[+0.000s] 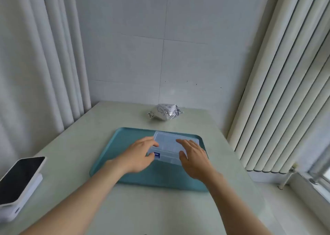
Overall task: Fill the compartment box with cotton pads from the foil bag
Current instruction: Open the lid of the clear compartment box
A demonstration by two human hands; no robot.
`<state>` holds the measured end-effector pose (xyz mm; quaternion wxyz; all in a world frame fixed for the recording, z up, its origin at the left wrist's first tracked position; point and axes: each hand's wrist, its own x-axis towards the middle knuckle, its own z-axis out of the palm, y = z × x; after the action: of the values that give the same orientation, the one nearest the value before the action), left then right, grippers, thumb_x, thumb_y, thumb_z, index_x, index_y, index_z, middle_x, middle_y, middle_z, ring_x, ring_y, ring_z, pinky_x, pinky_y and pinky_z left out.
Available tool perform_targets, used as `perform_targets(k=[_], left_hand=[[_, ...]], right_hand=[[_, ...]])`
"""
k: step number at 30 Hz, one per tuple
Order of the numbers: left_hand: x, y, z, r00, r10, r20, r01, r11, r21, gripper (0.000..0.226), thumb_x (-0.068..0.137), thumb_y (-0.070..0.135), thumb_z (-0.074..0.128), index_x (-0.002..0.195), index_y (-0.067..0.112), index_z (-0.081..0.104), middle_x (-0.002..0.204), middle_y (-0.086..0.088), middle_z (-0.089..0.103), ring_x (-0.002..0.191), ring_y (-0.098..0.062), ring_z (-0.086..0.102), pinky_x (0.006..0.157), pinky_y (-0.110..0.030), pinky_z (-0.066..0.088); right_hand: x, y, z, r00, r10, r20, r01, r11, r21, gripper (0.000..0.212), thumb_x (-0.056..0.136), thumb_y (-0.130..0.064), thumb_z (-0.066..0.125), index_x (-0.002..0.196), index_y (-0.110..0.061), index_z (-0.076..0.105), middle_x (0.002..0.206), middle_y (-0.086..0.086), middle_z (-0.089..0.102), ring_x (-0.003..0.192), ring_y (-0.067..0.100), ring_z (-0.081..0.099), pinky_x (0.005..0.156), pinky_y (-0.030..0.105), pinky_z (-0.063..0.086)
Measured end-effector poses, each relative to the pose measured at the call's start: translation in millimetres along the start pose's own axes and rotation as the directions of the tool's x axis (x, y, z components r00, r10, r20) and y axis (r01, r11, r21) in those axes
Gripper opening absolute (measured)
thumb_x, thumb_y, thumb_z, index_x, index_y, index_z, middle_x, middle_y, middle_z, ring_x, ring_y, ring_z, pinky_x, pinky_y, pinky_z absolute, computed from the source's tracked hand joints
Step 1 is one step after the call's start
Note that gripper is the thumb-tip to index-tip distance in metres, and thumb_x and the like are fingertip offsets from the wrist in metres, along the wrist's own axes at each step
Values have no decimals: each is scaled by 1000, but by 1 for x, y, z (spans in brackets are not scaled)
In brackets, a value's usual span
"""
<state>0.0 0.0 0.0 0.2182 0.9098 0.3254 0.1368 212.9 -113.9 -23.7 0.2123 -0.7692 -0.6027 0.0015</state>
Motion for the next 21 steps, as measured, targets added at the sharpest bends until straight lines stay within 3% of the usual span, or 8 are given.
perform_targets(k=[3, 5, 7, 10, 14, 16, 18, 21], left_hand=[[19, -15, 15, 1000, 10, -12, -10, 1000, -18, 38, 111, 32, 45, 148, 29, 54, 174, 5, 21, 161, -14, 18, 128, -36, 21], [33, -19, 28, 999, 15, -39, -18, 998, -58, 36, 113, 34, 41, 142, 27, 60, 174, 0, 24, 162, -15, 15, 128, -37, 20], [46, -24, 42, 996, 28, -84, -35, 996, -78, 36, 113, 35, 40, 139, 25, 63, 173, -3, 28, 162, -16, 15, 129, -37, 19], [60, -29, 58, 988, 31, -154, -46, 994, -96, 34, 112, 35, 43, 135, 22, 63, 166, -4, 41, 160, -21, 23, 128, -40, 22], [74, -29, 68, 952, 47, -303, -67, 996, -55, 45, 104, 37, 32, 119, 19, 70, 125, 4, 70, 130, -25, 49, 111, -37, 40], [78, -30, 72, 937, 49, -345, -75, 995, -62, 53, 96, 40, 26, 114, 19, 72, 119, 8, 71, 124, -22, 48, 106, -35, 41], [80, -35, 79, 929, 65, -364, -100, 992, -77, 53, 94, 37, 29, 115, 15, 72, 125, 5, 69, 129, -21, 46, 111, -35, 39], [79, -37, 84, 946, 41, -323, -92, 985, -146, 41, 100, 24, 40, 128, 12, 68, 149, 1, 56, 152, -16, 31, 120, -23, 23]], right_hand=[[8, -3, 11, 999, 33, 19, -33, 999, -23, 52, 110, -23, 33, 162, -26, 34, 163, 1, 41, 158, 22, 23, 127, 43, 14], [13, -4, 19, 998, 53, 17, -52, 998, -47, 52, 109, -21, 32, 160, -25, 39, 161, 2, 44, 156, 19, 27, 128, 42, 11], [20, 0, 24, 999, 52, -2, -52, 997, -56, 51, 107, -19, 34, 156, -26, 46, 158, 1, 49, 152, 18, 34, 127, 42, 15], [34, 11, 27, 998, 40, -42, -44, 995, -94, 56, 96, -28, 33, 145, -30, 59, 144, -4, 63, 134, 19, 54, 117, 39, 32], [47, 27, 32, 995, -15, -103, 12, 999, -34, 54, 89, -33, 35, 130, -31, 71, 121, -7, 74, 114, 21, 63, 106, 42, 43], [49, 40, 36, 992, -28, -124, 37, 996, 76, 54, 90, -36, 35, 130, -32, 72, 131, -8, 72, 121, 16, 62, 110, 44, 42], [48, 53, 40, 990, -45, -134, 69, 982, 175, 55, 90, -36, 36, 134, -33, 70, 144, -10, 65, 134, 10, 55, 117, 43, 38], [47, 60, 40, 990, -53, -127, 81, 971, 227, 60, 88, -35, 34, 138, -33, 67, 150, -13, 59, 143, 5, 46, 120, 45, 35]])
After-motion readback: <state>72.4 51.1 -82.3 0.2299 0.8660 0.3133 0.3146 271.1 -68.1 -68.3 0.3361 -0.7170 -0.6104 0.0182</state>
